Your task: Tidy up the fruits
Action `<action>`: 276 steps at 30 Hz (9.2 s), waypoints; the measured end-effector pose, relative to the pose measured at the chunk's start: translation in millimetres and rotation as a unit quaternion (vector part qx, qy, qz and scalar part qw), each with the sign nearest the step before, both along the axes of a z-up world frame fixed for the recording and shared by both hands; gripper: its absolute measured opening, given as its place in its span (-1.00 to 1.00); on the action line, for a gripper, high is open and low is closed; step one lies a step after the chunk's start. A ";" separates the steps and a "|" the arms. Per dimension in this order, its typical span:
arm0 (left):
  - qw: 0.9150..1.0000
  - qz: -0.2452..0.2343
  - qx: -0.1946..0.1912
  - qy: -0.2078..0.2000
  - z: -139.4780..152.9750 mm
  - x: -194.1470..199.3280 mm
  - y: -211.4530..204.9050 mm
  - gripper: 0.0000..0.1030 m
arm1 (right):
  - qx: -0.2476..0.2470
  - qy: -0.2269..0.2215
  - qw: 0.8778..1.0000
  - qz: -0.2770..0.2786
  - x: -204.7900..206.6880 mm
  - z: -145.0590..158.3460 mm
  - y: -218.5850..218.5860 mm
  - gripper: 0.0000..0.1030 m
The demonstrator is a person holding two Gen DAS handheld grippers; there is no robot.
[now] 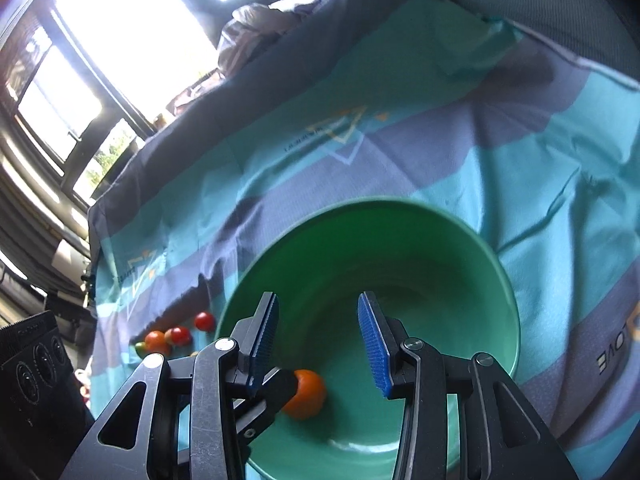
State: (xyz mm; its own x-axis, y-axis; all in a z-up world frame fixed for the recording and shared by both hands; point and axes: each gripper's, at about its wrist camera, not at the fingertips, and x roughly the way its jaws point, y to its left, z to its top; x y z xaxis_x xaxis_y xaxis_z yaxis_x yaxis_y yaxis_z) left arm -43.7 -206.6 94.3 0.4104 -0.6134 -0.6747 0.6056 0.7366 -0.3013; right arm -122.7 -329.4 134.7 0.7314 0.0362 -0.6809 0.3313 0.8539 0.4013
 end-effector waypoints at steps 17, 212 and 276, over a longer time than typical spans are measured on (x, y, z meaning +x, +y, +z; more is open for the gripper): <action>0.986 0.164 0.033 -0.013 -1.6 -6.5 142.2 0.27 | -0.150 -0.038 0.986 0.059 14.7 19.5 83.4 0.03; 0.999 0.027 0.012 0.018 4.2 10.4 -17.8 -0.43 | 0.059 0.009 0.998 0.006 -2.6 -6.1 -14.9 -0.46; 0.950 0.308 0.013 0.049 -16.6 46.3 216.4 0.10 | -0.053 -0.020 0.992 0.115 37.8 -2.4 113.9 -0.22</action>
